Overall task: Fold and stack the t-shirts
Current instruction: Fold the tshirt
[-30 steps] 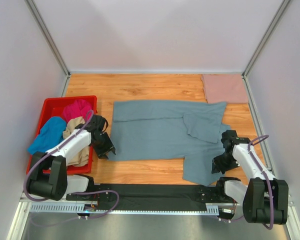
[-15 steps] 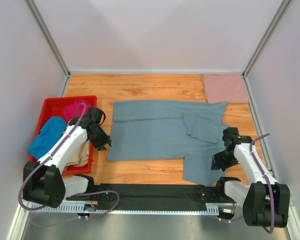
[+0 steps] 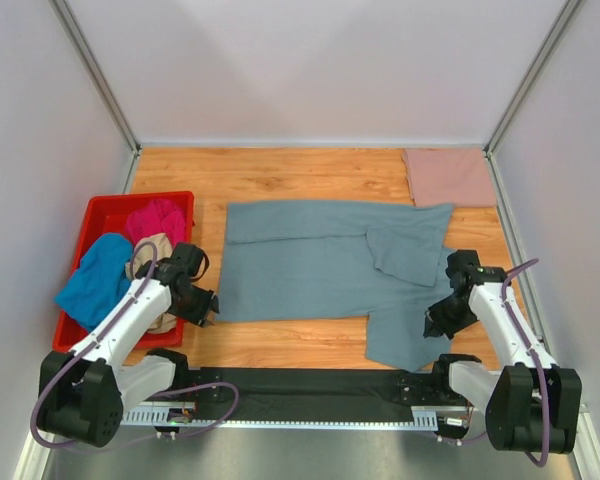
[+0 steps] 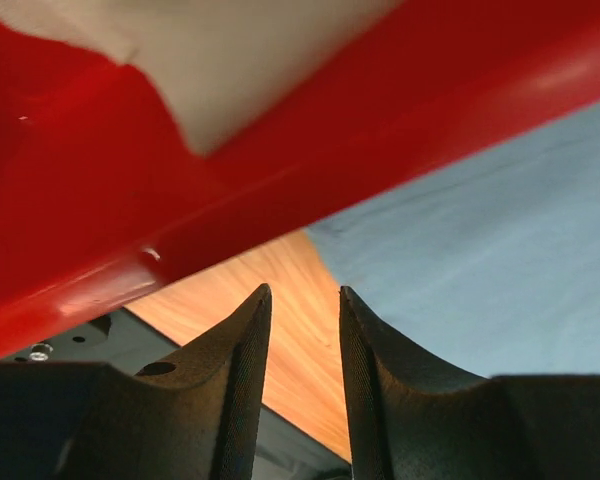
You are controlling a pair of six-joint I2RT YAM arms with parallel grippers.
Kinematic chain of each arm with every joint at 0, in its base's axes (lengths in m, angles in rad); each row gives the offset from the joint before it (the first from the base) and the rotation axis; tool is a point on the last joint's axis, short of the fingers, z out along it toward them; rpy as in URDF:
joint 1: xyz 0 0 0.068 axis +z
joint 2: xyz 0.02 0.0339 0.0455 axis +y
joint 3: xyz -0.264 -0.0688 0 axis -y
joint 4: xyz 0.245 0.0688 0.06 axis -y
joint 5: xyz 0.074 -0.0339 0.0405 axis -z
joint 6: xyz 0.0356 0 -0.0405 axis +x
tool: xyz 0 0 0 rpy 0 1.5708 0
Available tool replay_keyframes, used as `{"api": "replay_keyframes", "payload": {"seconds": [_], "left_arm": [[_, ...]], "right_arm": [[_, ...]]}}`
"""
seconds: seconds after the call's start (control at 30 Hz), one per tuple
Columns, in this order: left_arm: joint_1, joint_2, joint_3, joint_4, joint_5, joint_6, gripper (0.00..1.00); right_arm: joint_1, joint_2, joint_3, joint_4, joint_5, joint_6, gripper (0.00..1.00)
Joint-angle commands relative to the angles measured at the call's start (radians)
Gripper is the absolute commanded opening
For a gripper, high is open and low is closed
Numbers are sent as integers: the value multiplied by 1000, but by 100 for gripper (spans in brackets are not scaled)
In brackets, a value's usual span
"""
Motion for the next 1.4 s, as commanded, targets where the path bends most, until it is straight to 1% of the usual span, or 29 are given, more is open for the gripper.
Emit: {"api": "replay_keyframes", "payload": {"seconds": [0.0,0.07,0.2,0.23,0.37,0.43,0.7,0.97,1.17,1.23,1.27,1.3,1.37], "left_arm": [[-19,-31,14,12,-52,-110,41],[-32,-15,14,12,-74,-124,41],[-69,66,-11,87,-52,-172,41],[-94,80,3,93,-55,-173,42],[-134,140,41,90,-107,-173,44],[-141,144,37,108,-104,-182,45],[-161,181,18,119,-97,-190,44],[-166,219,7,164,-106,-159,41],[-167,241,1,171,-118,-143,36],[-166,236,3,167,-127,-135,32],[-166,230,4,165,-130,-133,29],[-166,227,4,165,-133,-129,20],[-167,216,6,170,-141,-118,9]], "right_arm": [[4,-16,29,-18,-3,-46,0],[4,-31,21,-17,-1,-53,0],[4,-41,4,-8,-1,-69,0],[4,-39,4,-9,-1,-78,0],[4,-54,9,-14,0,-101,0],[4,-67,6,-12,35,-106,0],[4,-67,27,-31,63,-116,0],[4,-59,64,-40,80,-124,0],[4,-58,84,-60,95,-127,0],[4,-54,92,-64,98,-127,0],[4,-56,104,-72,97,-126,0],[4,-56,110,-78,97,-124,0],[4,-61,122,-99,98,-124,0]]}}
